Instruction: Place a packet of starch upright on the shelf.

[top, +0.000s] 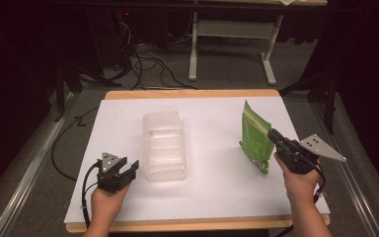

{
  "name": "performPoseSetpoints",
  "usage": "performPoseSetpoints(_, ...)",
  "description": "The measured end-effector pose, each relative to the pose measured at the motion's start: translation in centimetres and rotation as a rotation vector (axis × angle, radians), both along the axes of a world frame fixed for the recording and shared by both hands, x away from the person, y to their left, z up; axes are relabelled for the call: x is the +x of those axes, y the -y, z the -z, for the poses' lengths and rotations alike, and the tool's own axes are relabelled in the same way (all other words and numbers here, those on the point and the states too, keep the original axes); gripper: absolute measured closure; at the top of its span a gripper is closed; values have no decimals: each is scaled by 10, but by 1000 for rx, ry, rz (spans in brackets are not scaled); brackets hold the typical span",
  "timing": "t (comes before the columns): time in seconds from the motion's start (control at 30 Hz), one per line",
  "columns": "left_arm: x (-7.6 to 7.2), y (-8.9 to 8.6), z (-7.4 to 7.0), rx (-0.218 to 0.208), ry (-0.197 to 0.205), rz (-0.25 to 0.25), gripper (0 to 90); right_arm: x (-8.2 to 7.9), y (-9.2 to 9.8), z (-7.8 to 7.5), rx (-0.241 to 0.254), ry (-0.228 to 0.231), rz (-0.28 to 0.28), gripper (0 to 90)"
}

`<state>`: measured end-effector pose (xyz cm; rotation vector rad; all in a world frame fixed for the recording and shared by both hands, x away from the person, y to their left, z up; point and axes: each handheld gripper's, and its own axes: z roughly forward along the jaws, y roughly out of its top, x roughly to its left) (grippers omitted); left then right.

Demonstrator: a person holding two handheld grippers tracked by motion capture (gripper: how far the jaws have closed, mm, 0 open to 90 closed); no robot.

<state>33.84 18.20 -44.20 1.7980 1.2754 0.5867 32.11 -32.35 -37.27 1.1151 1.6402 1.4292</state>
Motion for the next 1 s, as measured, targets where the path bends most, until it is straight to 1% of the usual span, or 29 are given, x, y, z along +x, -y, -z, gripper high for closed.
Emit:
performPoseSetpoints(0.03,0,0,0,0,1,1,527,0,0,0,0,0,0,837)
performPoseSetpoints(0.17,0,0,-2,-1,14,-6,523,3,0,6,4,-30,-1,809)
performPoseSetpoints(0.2,-2,-1,-4,7,35,-20,526,7,0,10,-2,-51,1,799)
performPoseSetpoints(0.23,-2,-1,-4,7,35,-20,531,7,0,10,-2,-51,1,799)
performPoseSetpoints(0.27,-3,0,-6,6,48,-28,531,8,-1,12,-1,-65,2,792)
performPoseSetpoints(0.3,-4,0,-8,-3,61,-31,555,10,-1,16,-7,-82,2,788)
performPoseSetpoints(0.37,-8,2,-14,-41,86,-21,561,11,-1,17,-5,-87,3,786)
performPoseSetpoints(0.4,-10,4,-17,-53,101,-8,577,12,0,18,1,-91,2,785)
performPoseSetpoints(0.47,-14,12,-21,-77,118,25,573,13,1,18,-2,-93,2,784)
performPoseSetpoints(0.5,-15,18,-22,-72,119,37,573,13,1,18,-2,-93,2,784)
performPoseSetpoints(0.53,-14,24,-21,-50,110,37,558,13,1,19,0,-97,2,782)
performPoseSetpoints(0.57,-13,27,-20,-44,102,33,555,13,1,19,-1,-98,3,781)
performPoseSetpoints(0.63,-8,33,-15,-30,72,18,556,13,1,19,0,-100,4,778)
performPoseSetpoints(0.67,-5,35,-11,-32,49,17,583,14,0,20,-9,-103,3,769)
performPoseSetpoints(0.7,-5,35,-11,-32,49,17,594,14,0,20,-9,-103,3,769)
performPoseSetpoints(0.73,-3,36,-10,-40,34,16,594,14,0,20,-4,-106,4,765)
performPoseSetpoints(0.77,-2,37,-8,-54,20,11,650,15,0,22,-3,-115,3,755)
performPoseSetpoints(0.8,-2,37,-7,-67,4,9,674,16,0,23,-4,-116,2,753)
performPoseSetpoints(0.87,-3,38,-7,-69,3,0,705,17,0,24,-3,-121,3,750)
performPoseSetpoints(0.9,-3,39,-7,-66,5,-7,705,17,0,26,-7,-129,4,746)
performPoseSetpoints(0.93,-4,40,-7,-62,6,-20,733,19,1,29,-10,-139,6,743)
performPoseSetpoints(0.97,-4,40,-7,-62,6,-20,756,19,1,29,-10,-139,6,743)
performPoseSetpoints(1.0,-4,41,-7,-61,5,-23,756,19,2,30,-8,-145,1,741)
